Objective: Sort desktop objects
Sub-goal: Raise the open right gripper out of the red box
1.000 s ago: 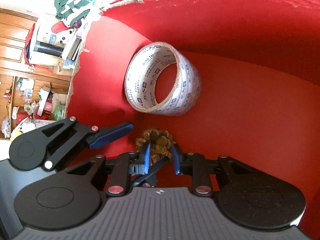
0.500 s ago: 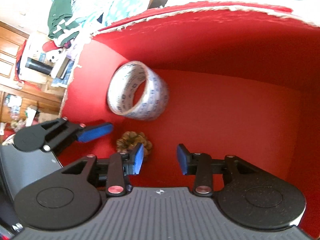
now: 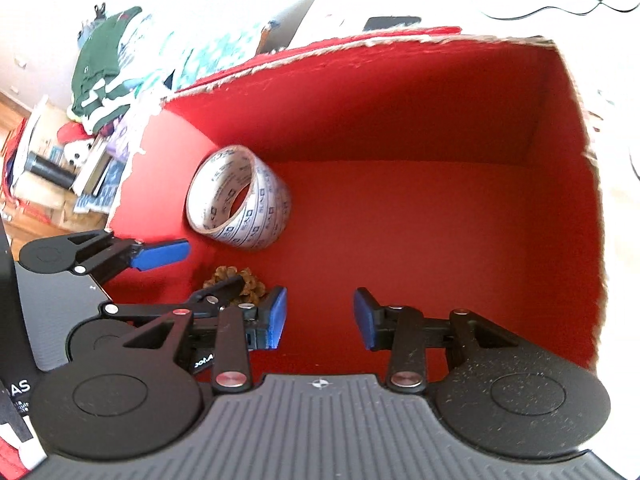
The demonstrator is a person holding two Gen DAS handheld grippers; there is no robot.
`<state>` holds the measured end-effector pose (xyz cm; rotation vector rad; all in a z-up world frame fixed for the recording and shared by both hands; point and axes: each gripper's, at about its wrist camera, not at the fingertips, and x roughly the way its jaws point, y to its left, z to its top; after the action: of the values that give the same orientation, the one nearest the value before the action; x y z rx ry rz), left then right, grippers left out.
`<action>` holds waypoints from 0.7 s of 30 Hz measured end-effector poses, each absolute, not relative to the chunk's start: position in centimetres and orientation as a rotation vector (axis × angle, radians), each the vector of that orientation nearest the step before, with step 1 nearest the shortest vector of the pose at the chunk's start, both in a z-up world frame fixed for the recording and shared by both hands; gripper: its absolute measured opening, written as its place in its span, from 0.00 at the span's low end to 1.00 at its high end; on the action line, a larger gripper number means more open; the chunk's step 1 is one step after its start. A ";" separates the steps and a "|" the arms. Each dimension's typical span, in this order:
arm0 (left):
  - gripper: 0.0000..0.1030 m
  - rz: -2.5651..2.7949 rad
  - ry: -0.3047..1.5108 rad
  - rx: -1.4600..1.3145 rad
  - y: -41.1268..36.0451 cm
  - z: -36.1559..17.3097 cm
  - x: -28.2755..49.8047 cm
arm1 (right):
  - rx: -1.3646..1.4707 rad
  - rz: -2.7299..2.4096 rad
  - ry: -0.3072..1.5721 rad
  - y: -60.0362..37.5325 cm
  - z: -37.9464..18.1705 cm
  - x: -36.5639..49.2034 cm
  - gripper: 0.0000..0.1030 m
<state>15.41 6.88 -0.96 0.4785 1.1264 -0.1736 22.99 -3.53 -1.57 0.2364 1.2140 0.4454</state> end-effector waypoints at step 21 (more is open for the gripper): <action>0.68 -0.042 1.026 0.291 9.1 3.1 11.9 | 0.286 0.462 1.029 -3.9 1.2 18.4 0.39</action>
<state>11.94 9.10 3.08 0.2910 1.0255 -0.0419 18.41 -3.92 1.19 0.2862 1.0290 0.4622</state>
